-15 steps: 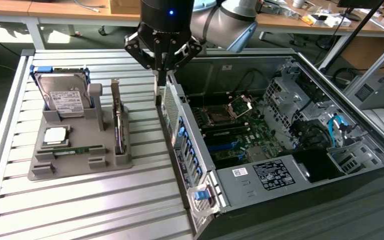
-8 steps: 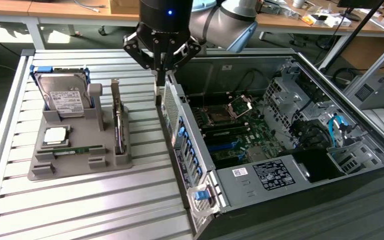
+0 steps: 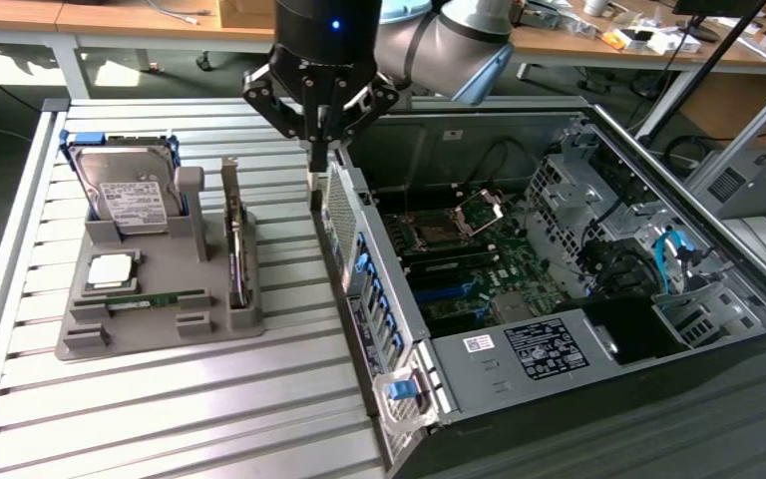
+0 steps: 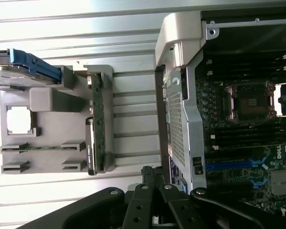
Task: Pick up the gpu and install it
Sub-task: 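Reach for the gpu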
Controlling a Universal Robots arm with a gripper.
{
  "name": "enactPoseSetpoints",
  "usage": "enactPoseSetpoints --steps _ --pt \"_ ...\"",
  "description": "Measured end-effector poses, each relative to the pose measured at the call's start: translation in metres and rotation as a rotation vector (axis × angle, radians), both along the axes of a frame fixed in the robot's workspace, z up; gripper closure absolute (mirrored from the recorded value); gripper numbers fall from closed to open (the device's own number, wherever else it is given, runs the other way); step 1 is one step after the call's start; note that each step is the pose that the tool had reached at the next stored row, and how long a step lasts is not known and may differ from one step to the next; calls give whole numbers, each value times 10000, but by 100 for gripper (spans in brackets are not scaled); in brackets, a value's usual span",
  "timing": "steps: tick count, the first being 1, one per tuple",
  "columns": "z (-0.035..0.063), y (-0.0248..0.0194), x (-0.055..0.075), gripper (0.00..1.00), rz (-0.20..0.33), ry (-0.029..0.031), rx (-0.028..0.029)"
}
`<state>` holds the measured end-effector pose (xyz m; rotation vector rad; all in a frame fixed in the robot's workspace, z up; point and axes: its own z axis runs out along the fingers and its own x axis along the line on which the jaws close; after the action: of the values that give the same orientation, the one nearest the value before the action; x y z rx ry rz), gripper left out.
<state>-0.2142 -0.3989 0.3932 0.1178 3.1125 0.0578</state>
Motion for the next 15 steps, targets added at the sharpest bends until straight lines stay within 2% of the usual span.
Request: enactPoseSetpoints --steps 15 --pt "0 0 -46 89 0 -1 0"
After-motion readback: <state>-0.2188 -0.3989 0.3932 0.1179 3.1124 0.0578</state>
